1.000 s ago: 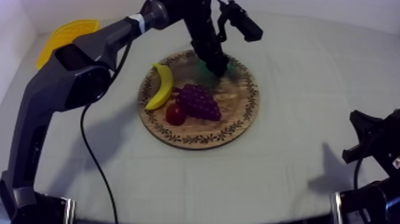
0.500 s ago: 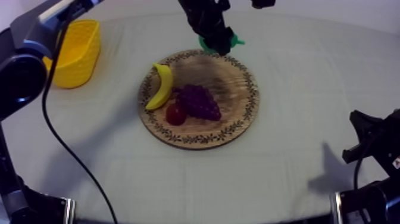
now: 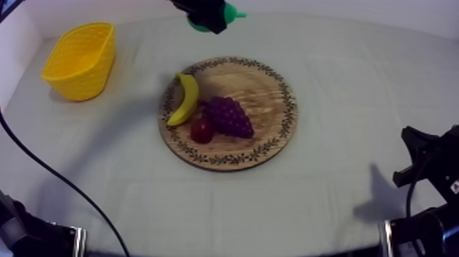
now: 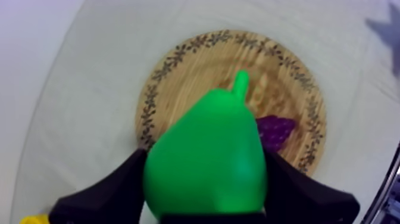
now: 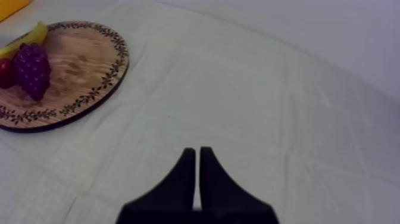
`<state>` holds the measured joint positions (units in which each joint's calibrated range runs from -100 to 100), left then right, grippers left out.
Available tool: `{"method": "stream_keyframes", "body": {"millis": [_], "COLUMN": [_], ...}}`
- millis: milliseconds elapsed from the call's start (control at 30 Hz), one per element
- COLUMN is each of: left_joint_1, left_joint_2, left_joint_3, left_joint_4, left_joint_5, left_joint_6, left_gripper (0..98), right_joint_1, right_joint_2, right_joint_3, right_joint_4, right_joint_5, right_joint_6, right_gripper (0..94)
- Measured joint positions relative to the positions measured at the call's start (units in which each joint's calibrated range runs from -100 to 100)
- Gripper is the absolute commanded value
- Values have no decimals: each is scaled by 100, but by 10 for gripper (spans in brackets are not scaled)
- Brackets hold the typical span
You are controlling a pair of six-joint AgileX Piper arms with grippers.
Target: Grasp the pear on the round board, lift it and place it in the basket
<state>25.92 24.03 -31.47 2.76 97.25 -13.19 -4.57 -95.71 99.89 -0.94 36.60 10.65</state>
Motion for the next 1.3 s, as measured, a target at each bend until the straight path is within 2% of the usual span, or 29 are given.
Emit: {"method": "stream_keyframes", "body": {"millis": [267, 567, 1000, 1300], "left_joint_1": [-563, -1394, -2601, -3012], "left_joint_2": [-438, -739, -1045, -892], "left_joint_3": [715, 1428, 1629, 1467], "left_joint_4": [-51, -103, -174, -179], "left_joint_5": [-89, -215, -147, -61], "left_joint_6": [-104, -269, -465, -493], "left_gripper": [571, 574, 571, 577], "right_joint_1": [0, 0, 0, 0], "right_joint_2": [0, 0, 0, 0], "right_joint_3": [0, 0, 0, 0], "right_joint_4": [0, 0, 0, 0], "right_joint_5": [0, 0, 0, 0], "right_joint_6": [0, 0, 3, 0], "right_gripper": [4, 4, 4, 4]}}
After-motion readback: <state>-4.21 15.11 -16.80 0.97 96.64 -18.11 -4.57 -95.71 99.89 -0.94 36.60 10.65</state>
